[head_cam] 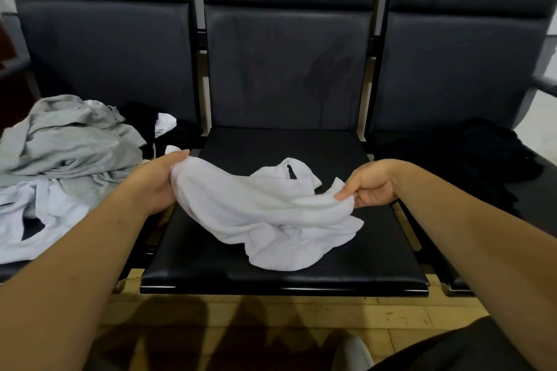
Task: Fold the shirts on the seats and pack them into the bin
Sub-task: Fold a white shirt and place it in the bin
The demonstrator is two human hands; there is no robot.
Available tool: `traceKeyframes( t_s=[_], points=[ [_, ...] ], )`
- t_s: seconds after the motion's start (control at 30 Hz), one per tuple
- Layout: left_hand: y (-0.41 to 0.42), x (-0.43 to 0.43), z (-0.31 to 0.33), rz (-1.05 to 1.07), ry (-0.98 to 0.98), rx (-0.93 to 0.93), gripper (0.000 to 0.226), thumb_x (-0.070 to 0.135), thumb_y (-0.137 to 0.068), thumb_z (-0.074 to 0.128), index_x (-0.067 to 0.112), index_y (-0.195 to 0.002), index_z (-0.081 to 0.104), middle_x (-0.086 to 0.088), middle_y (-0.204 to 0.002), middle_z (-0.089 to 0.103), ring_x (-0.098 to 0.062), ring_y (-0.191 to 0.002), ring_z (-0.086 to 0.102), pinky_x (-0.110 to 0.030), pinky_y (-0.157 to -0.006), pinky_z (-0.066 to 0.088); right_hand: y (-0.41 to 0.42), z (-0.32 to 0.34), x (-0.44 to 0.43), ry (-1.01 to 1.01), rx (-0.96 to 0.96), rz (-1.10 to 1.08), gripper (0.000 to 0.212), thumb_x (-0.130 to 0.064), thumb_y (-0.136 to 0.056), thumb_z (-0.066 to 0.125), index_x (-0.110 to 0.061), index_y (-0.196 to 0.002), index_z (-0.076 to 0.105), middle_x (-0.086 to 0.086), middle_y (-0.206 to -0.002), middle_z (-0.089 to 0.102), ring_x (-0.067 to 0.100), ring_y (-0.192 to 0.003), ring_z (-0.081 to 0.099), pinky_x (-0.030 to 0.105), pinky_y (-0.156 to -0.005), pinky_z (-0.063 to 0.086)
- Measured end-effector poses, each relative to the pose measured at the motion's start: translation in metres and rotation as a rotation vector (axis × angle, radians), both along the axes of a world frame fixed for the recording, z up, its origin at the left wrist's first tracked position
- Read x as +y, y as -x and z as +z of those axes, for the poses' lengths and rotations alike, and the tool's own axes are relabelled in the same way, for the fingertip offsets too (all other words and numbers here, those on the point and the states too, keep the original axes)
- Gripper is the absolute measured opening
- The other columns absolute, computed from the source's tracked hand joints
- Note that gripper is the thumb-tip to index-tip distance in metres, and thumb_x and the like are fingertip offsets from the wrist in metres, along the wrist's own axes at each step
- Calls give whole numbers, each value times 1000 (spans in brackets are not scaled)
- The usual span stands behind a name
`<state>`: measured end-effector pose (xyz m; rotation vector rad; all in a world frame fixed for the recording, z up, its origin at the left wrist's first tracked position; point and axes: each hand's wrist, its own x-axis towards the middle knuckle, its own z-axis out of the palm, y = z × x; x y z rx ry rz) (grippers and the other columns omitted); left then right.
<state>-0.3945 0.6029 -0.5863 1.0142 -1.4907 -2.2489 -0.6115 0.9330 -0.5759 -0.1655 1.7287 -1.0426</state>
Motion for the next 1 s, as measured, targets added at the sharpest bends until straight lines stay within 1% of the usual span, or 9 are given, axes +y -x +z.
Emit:
traceKeyframes(
  t_s=[0.13, 0.27, 0.4, 0.5, 0.57, 0.63, 0.8, 0.93, 1.0],
  points=[
    [-3, 5, 2, -162, 102, 10, 20, 9, -101, 54, 1, -116, 64, -14, -118, 71, -25, -110, 67, -38, -93, 50, 1, -8, -1, 346, -32, -341, 36, -23, -100, 59, -5, -131, 59, 16, -125, 69, 34, -117, 66, 52, -96, 51],
    [1, -4, -9, -45, 171, 25, 24, 16, -103, 54, 5, -124, 62, -14, -124, 68, -25, -111, 66, -38, -90, 51, 5, -9, -2, 570, -62, -613, 38, -33, -103, 54, -10, -132, 61, 12, -123, 72, 28, -107, 71, 42, -79, 60],
    [5, -4, -14, 35, 299, 7, 38, 28, -105, 53, 12, -139, 55, -11, -125, 66, -30, -113, 63, -44, -88, 52, 0, -9, 1, 511, -76, -592, 34, -26, -98, 62, -10, -128, 65, 11, -123, 72, 24, -107, 71, 37, -77, 62],
    [8, -4, -3, 107, 347, -85, 35, 35, -98, 63, 18, -128, 63, -10, -122, 68, -31, -112, 64, -50, -97, 53, -3, -2, 2, 470, -38, -537, 33, -18, -95, 65, -5, -126, 66, 13, -122, 71, 24, -108, 71, 37, -82, 62],
    [11, -6, 12, 118, 323, -106, 50, 39, -83, 74, 16, -127, 64, -8, -119, 70, -28, -109, 66, -49, -102, 52, -1, 11, 2, 474, 69, -543, 36, -18, -94, 68, -6, -128, 64, 13, -123, 71, 26, -109, 70, 41, -85, 59],
    [16, -7, 34, 144, 271, -45, 59, 38, -73, 80, 12, -123, 65, -8, -115, 71, -25, -105, 69, -45, -101, 53, 4, 33, 2, 505, 194, -581, 35, -18, -95, 67, -9, -128, 62, 12, -123, 71, 27, -109, 70, 44, -89, 58],
    [33, 10, 132, 83, 225, 201, 18, 20, -91, 72, 9, -105, 68, -11, -107, 75, -22, -94, 75, -39, -77, 60, 14, 128, 9, 608, 418, -627, 24, -16, -95, 68, -4, -116, 69, 13, -111, 75, 29, -107, 71, 38, -78, 59],
    [31, 23, 200, 27, 166, 423, 27, 23, -95, 67, 8, -116, 66, -8, -107, 77, -19, -97, 75, -36, -79, 60, 6, 195, 31, 840, 330, -706, 25, -21, -96, 68, -5, -116, 68, 12, -111, 76, 27, -101, 74, 41, -78, 62],
    [26, 29, 217, 50, 273, 332, 36, 24, -95, 68, 5, -125, 63, -8, -115, 73, -21, -99, 73, -36, -74, 60, 1, 211, 42, 806, 365, -727, 23, -19, -95, 68, -5, -114, 68, 12, -113, 75, 26, -99, 74, 40, -74, 62]
  ],
)
